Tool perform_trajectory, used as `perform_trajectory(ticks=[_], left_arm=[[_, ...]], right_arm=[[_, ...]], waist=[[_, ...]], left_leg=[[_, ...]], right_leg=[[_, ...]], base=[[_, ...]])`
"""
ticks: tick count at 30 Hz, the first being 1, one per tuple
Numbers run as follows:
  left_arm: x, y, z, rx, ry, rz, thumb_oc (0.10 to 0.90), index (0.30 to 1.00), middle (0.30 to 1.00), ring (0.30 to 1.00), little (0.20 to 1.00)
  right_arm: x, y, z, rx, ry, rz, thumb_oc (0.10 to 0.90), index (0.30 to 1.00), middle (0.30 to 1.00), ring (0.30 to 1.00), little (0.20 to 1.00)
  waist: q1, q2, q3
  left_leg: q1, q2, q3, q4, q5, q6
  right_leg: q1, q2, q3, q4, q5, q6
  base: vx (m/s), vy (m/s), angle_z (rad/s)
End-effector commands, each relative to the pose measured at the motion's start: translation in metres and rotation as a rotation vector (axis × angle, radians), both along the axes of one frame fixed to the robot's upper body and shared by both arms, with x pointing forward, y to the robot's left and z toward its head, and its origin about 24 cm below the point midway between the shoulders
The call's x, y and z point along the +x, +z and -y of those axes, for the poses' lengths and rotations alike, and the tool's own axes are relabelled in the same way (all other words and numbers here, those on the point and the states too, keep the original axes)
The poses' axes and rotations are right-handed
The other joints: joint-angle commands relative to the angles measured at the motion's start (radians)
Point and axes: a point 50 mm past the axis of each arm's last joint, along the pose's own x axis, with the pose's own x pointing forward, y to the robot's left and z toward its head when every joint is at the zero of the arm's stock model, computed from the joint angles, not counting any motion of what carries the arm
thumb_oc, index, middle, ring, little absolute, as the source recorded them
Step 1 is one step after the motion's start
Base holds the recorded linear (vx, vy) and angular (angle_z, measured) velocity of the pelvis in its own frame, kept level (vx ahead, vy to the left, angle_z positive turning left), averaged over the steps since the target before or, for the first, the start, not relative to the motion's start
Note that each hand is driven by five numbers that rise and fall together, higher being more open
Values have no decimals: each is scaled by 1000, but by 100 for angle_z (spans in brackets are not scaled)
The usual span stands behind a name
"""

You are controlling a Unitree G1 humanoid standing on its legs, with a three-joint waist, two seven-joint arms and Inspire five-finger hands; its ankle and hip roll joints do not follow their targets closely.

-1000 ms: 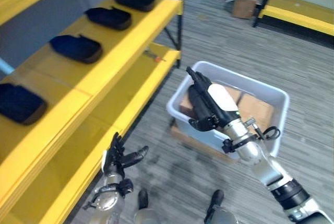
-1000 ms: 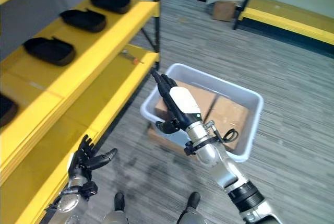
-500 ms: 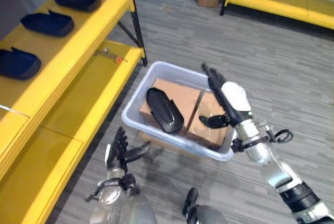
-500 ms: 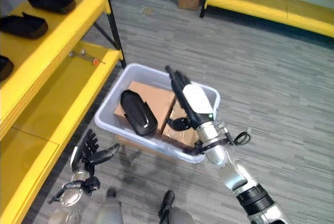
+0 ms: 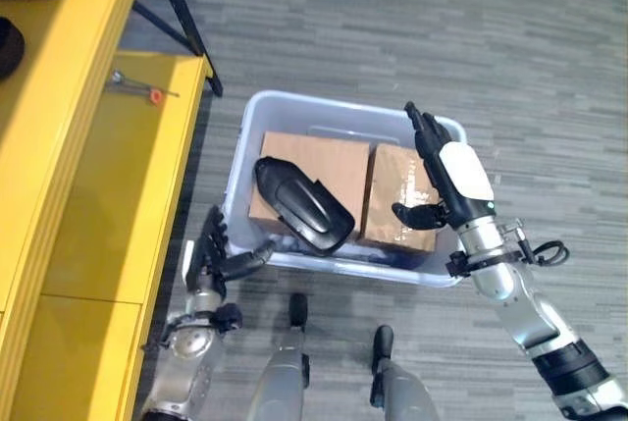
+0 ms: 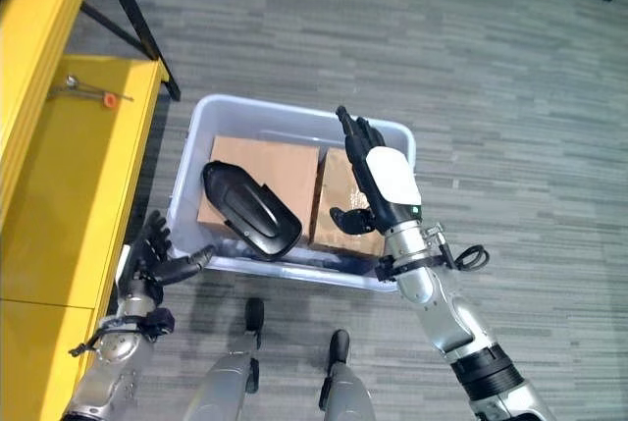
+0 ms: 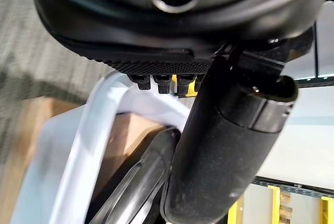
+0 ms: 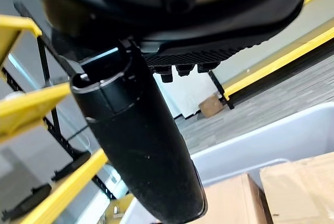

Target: Move parts from the plastic box to the shelf.

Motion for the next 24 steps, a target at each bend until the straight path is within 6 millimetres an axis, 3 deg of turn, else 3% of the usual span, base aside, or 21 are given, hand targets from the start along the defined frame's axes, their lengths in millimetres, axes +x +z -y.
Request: perform_trajectory(ticks=[1,11,19,24], left_arm=[[-3,22,10,23,-49,141,900,1000,1000,1000,1000],[6,30,17,13,-81,176,900,1000,1000,1000,1000],[16,36,24,-7,-83,211,900,1000,1000,1000,1000],[20,39,28,-21,-82,226,900,1000,1000,1000,1000]], right_arm=[[9,61,-3,-147,28,249,900,1000,1000,1000,1000],[37,70,-11,-487,40,194,900,1000,1000,1000,1000],[48,44,-27,-672,105,79,900,1000,1000,1000,1000],[49,46,-42,-739,142,107,900,1000,1000,1000,1000]], waist=[[14,-26,-38],[39,-31,31],[63,-25,82],[72,-20,103]], left_leg=[[40,100,-1,70,-85,-32],[-41,107,-29,76,-66,-43],[-86,105,-53,62,-47,-50],[-105,104,-61,60,-41,-53]], right_leg=[[-30,11,-24,34,45,2],[-98,9,-53,49,62,-1],[-138,12,-76,55,70,0],[-154,13,-87,57,71,0]], base=[[0,0,0],[-23,-12,11],[-13,-22,9],[-9,-4,2]])
